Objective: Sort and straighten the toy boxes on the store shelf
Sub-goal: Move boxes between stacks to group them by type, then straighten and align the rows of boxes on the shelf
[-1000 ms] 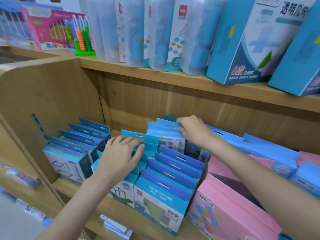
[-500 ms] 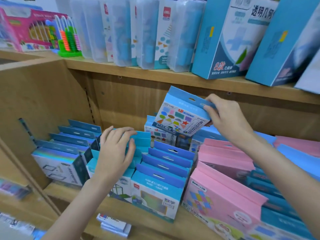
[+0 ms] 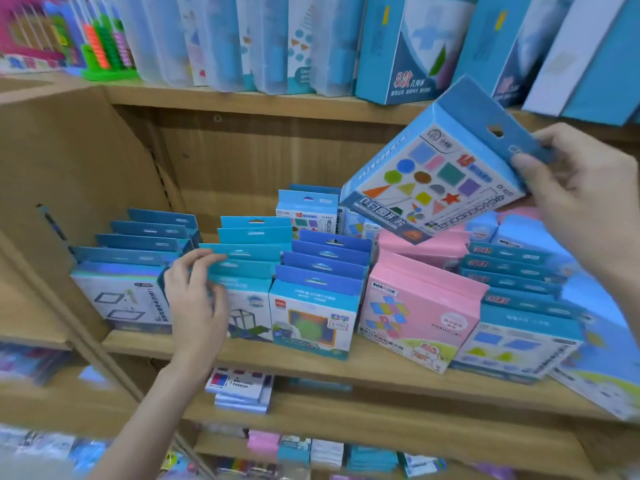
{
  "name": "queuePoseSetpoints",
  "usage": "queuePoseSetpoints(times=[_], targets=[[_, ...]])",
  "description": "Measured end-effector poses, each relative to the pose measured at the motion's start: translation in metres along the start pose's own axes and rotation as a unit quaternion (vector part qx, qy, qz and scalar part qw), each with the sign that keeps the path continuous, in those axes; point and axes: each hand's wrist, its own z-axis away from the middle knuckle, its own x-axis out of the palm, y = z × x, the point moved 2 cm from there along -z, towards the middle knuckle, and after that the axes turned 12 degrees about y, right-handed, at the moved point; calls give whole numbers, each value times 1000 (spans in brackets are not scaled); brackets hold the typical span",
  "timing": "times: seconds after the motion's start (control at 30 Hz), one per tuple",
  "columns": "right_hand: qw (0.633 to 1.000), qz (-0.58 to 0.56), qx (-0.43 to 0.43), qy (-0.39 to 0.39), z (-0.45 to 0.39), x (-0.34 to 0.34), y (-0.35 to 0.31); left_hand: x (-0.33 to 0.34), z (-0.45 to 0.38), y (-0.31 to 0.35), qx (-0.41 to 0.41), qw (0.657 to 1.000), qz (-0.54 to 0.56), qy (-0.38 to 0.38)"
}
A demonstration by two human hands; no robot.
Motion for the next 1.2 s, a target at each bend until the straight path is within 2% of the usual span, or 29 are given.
queuePoseSetpoints(times=[0.17, 0.3, 0.47, 0.57, 0.73, 0.83, 1.0, 1.13, 1.2], targets=[[999, 36, 6, -12, 15, -21, -5, 0, 9, 20, 54, 997, 15, -55], [999, 43, 26, -8, 20, -41, 5, 20, 27, 54, 222, 965, 3, -142], [998, 60, 32, -16, 25, -79, 27, 55, 45, 79, 340, 919, -73, -187], [996, 63, 46, -39, 28, -104, 44, 61, 46, 80, 326, 925, -92, -172], [989, 78, 52, -114, 36, -133, 70, 58, 66, 110, 297, 945, -6, -138], [980, 64, 61, -179, 40, -144, 87, 69, 89, 143, 288, 948, 39, -129], [972, 20, 86, -219, 39, -191, 134, 97, 123, 212, 299, 943, 66, -131], [965, 23, 76, -252, 48, -235, 171, 126, 144, 266, 308, 940, 79, -125], [954, 43, 78, -287, 57, -251, 189, 142, 154, 288, 327, 931, 72, -149]])
